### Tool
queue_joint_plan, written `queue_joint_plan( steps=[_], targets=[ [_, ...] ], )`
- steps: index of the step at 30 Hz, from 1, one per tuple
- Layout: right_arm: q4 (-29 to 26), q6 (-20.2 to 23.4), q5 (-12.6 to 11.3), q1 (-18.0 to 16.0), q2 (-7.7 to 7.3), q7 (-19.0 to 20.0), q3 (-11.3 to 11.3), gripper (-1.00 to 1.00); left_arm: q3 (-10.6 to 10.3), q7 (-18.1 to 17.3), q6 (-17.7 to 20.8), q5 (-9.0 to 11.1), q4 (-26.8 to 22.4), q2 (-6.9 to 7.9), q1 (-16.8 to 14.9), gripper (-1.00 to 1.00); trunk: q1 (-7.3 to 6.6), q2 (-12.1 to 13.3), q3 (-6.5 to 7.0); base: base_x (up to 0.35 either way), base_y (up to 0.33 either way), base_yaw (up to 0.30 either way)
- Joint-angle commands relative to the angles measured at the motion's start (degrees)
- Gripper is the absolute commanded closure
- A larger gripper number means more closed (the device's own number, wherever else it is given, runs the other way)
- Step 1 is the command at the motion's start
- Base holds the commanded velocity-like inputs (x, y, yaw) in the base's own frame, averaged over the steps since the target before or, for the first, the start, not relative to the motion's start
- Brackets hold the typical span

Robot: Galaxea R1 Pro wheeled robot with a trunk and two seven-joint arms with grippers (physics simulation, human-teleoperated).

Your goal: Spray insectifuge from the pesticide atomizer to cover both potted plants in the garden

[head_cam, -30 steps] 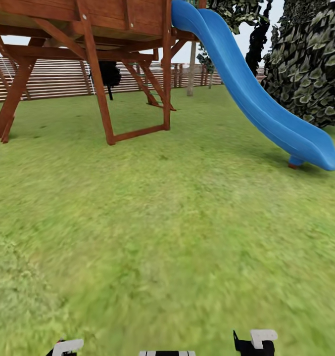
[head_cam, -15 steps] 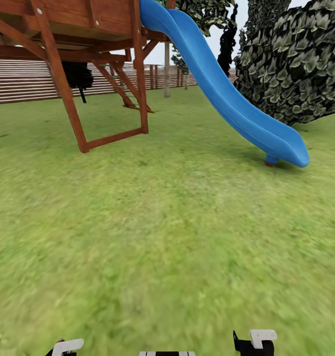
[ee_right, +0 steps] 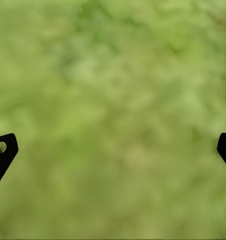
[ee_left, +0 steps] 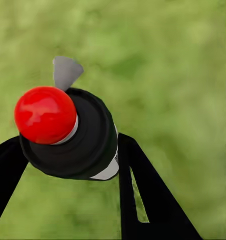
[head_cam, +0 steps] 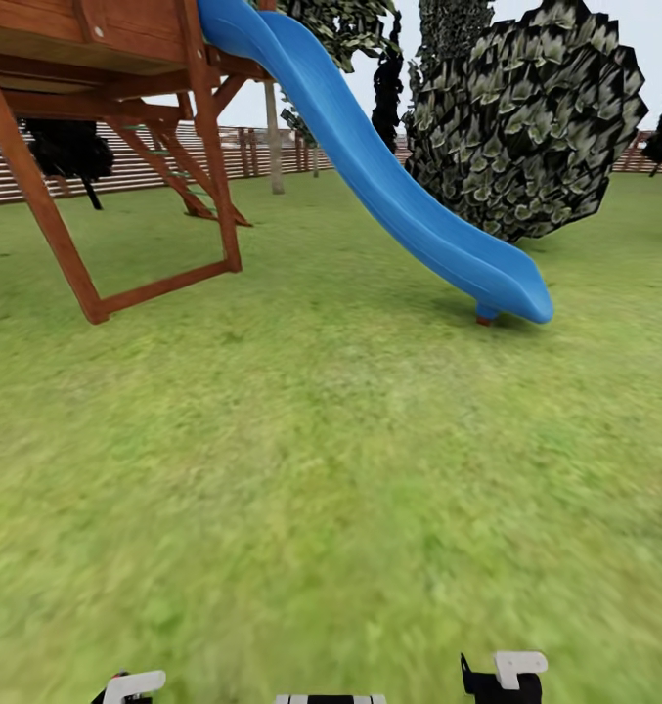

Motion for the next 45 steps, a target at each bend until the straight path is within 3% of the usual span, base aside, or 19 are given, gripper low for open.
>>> queue_joint_plan(
  steps=[1,45],
  targets=[
    [0.0,-0.1,-0.3,0.0,0.01,-0.2,0.5,-1.00,0.4,0.1,-0.3,-0.6,0.1,0.00,0.0,1.00,0.02,0.0,-0.04,0.337,0.000,-0.299],
    [0.0,-0.1,-0.3,-0.1,0.01,-0.2,0.5,-1.00,0.4,0.1,-0.3,-0.6,0.0,0.07,0.0,1.00,0.02,0.0,-0.04,0.337,0.000,-0.299]
  ],
)
